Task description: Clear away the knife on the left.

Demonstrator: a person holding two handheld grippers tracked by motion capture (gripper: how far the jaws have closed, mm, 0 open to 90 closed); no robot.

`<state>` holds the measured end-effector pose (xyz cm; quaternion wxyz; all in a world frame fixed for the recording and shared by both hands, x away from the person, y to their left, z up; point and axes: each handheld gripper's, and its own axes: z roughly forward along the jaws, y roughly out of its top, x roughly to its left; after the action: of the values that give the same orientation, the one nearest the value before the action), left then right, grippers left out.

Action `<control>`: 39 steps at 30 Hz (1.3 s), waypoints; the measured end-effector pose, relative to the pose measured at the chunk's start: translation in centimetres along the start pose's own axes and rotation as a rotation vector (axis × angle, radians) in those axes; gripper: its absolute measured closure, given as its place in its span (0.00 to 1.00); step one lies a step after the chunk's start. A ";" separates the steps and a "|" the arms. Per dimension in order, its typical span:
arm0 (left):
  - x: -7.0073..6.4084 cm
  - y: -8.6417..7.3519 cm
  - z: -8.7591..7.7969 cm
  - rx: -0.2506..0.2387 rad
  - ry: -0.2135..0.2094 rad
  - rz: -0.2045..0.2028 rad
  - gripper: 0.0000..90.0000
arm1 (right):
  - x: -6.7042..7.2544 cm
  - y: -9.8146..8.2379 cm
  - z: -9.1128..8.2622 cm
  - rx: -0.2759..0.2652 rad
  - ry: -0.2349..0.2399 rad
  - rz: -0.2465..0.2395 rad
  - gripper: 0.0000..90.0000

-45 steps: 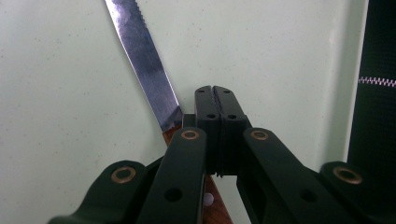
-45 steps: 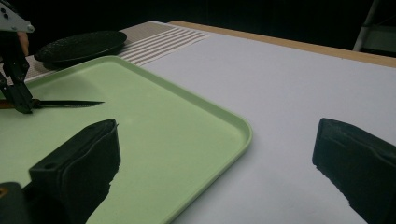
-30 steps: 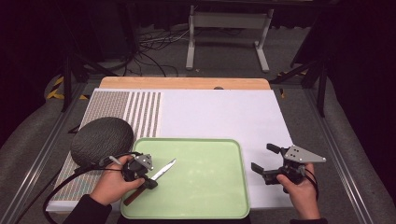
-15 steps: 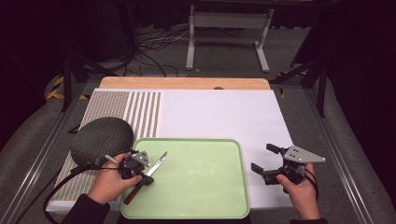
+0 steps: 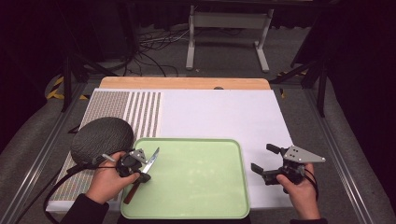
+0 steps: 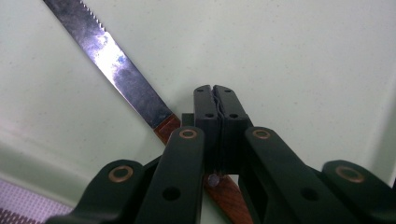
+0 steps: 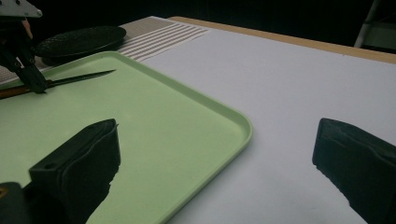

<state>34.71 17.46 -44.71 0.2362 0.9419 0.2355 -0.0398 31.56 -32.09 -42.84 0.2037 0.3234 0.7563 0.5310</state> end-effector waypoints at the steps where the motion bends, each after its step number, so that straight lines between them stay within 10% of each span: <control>1: 0.1 -0.1 0.0 -0.003 0.000 -0.007 0.99 | 0.0 0.0 0.0 0.001 0.000 0.000 0.02; 39: 0.9 -1.0 -1.1 0.034 0.073 -0.094 0.97 | 0.0 -0.1 0.2 0.009 0.006 -0.002 0.02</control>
<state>35.03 19.17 -44.39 0.2094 0.9345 0.2870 -0.0204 31.63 -31.97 -42.97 0.2008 0.3220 0.7595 0.5284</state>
